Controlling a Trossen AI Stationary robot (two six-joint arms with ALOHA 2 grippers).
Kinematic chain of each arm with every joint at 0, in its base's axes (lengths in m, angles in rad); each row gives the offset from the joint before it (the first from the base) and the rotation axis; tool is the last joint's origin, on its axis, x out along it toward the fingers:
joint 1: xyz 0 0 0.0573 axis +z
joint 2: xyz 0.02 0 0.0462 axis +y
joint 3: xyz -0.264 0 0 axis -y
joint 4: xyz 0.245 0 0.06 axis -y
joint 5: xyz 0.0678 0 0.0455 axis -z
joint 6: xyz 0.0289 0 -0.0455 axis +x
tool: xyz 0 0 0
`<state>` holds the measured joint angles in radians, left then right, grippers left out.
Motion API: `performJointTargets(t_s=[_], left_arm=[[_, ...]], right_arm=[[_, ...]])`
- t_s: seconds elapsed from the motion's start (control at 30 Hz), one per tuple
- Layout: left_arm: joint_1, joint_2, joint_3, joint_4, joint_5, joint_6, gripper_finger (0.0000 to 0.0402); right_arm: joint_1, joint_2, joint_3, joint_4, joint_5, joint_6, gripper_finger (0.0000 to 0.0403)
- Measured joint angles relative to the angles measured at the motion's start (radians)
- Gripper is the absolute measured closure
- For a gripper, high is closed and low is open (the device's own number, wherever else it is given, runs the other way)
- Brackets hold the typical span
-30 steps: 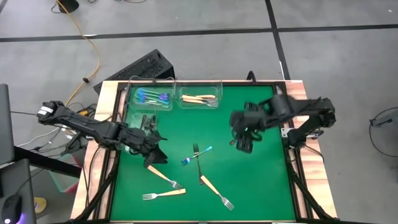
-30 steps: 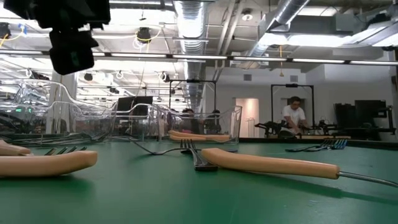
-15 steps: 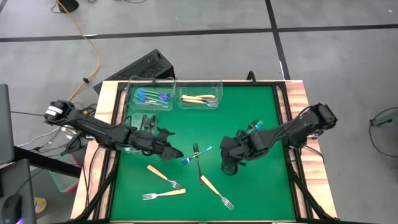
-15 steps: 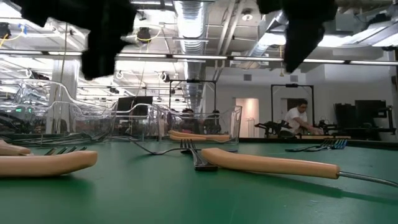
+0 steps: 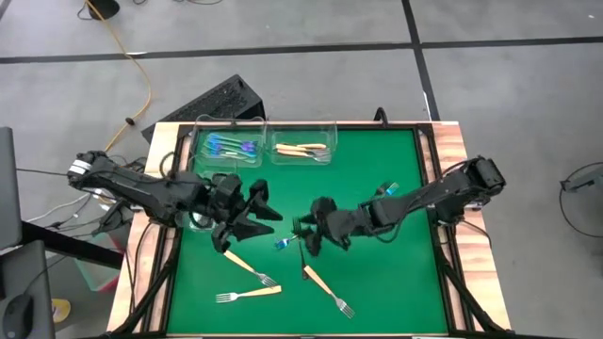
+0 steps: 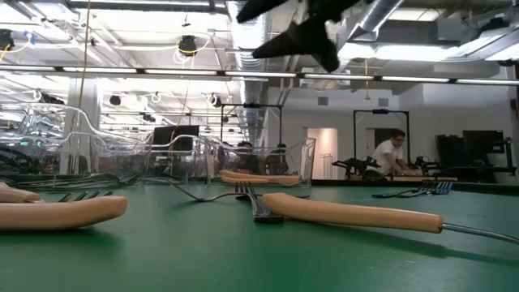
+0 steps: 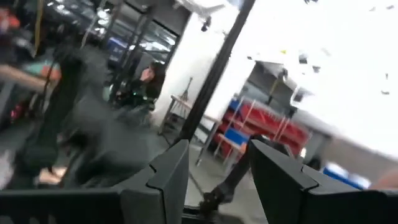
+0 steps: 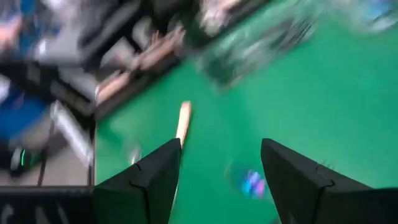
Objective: Sort silverware by color (type)
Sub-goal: Put the black fork into the middle left transparent bin
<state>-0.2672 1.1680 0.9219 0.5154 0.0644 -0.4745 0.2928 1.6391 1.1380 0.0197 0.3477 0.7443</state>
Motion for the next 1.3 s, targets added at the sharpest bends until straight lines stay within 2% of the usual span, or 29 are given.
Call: performJointTargets(t_s=[0.07, 0.13, 0.27, 0.33, 0.43, 0.57, 0.73, 0.9, 0.97, 1.13, 1.3], left_arm=[[0.0, 0.0, 0.101, -0.171, 0.004, 0.061, 0.0249], [0.0, 0.002, 0.218, -0.414, -0.041, 0.096, 0.0249], [0.001, 0.023, 0.444, -0.92, -0.232, 0.104, 0.0249], [0.002, 0.042, 0.536, -1.121, -0.313, 0.105, 0.0249], [0.004, 0.071, 0.625, -1.372, -0.416, 0.099, 0.0249], [0.039, 0.105, 0.637, -1.548, -0.472, 0.04, 0.0249], [0.124, 0.203, 0.636, -1.646, -0.368, 0.019, 0.0249], [0.183, 0.326, 0.636, -1.579, -0.293, 0.064, 0.0249], [0.201, 0.378, 0.636, -1.522, -0.259, 0.096, 0.0249], [0.238, 0.507, 0.636, -1.378, -0.053, 0.192, 0.0249], [0.255, 0.584, 0.635, -1.292, 0.083, 0.222, 0.0249]], right_arm=[[-0.035, 0.015, -0.001, 0.096, 0.037, 0.009, 0.0163], [-0.07, 0.03, 0.006, 0.174, 0.073, 0.028, 0.0163], [-0.137, 0.048, 0.032, 0.203, 0.153, 0.059, 0.0163], [-0.169, 0.046, 0.044, 0.192, 0.179, 0.068, 0.0163], [-0.22, 0.043, 0.077, 0.101, 0.179, 0.092, 0.0163], [-0.287, 0.03, 0.16, -0.285, 0.134, 0.167, 0.0168], [-0.377, 0.033, 0.255, -0.8, 0.043, 0.201, 0.018], [-0.459, 0.033, 0.273, -1.123, -0.026, 0.2, 0.0186], [-0.482, 0.034, 0.273, -1.227, -0.057, 0.194, 0.0185], [-0.51, 0.035, 0.213, -1.402, -0.154, 0.187, 0.0187], [-0.514, 0.034, 0.116, -1.444, -0.222, 0.254, 0.0187]])
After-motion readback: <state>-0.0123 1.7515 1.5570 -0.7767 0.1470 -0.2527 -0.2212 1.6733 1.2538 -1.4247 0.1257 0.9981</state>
